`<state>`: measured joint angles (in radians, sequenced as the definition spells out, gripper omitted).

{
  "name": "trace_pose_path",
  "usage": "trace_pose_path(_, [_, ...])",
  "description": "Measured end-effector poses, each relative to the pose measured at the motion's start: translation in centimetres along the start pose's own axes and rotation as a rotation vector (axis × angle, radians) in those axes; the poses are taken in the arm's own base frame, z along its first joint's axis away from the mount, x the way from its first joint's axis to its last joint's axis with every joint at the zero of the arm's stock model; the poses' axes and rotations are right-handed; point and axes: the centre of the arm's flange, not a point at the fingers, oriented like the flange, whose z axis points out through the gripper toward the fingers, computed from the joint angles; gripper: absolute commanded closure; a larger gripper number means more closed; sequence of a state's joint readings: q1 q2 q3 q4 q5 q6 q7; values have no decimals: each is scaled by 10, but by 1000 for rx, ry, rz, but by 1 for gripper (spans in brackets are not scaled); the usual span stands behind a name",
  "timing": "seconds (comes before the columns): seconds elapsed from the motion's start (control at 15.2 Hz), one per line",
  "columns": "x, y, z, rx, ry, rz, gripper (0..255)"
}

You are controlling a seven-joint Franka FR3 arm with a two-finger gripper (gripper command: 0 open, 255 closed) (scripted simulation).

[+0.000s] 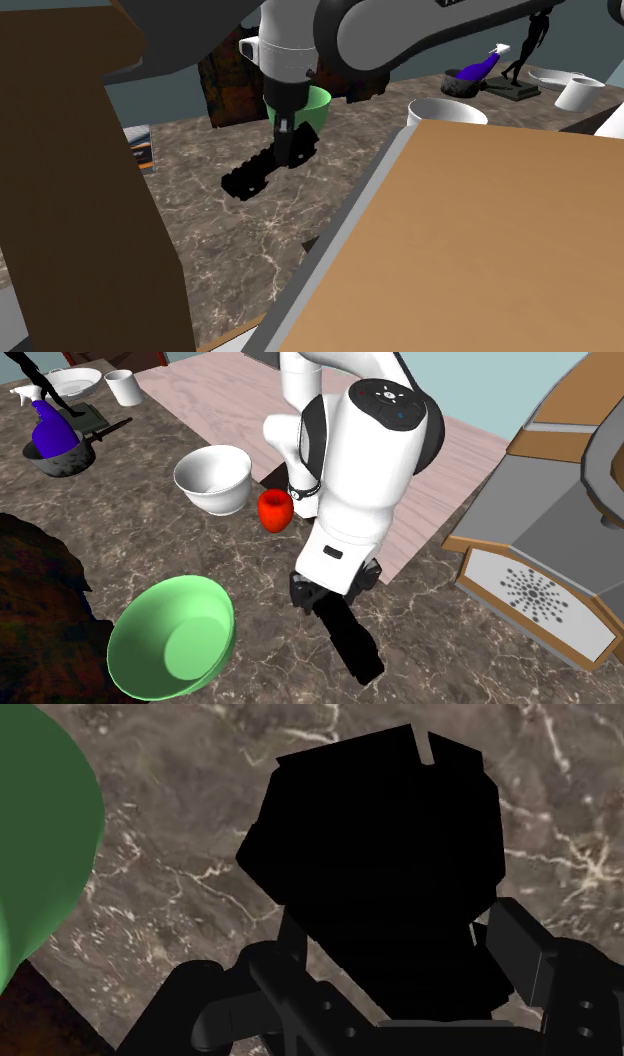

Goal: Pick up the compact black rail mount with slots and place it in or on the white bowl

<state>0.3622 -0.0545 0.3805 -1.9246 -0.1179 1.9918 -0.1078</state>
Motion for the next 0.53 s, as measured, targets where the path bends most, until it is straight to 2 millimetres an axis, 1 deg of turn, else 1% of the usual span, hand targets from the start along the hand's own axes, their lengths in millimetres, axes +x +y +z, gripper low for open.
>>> trace_pose_path(0.26, [3, 0, -20, 0, 0, 0, 255])
trace_pose_path(0.53, [6, 5, -41, 0, 0, 0, 255])
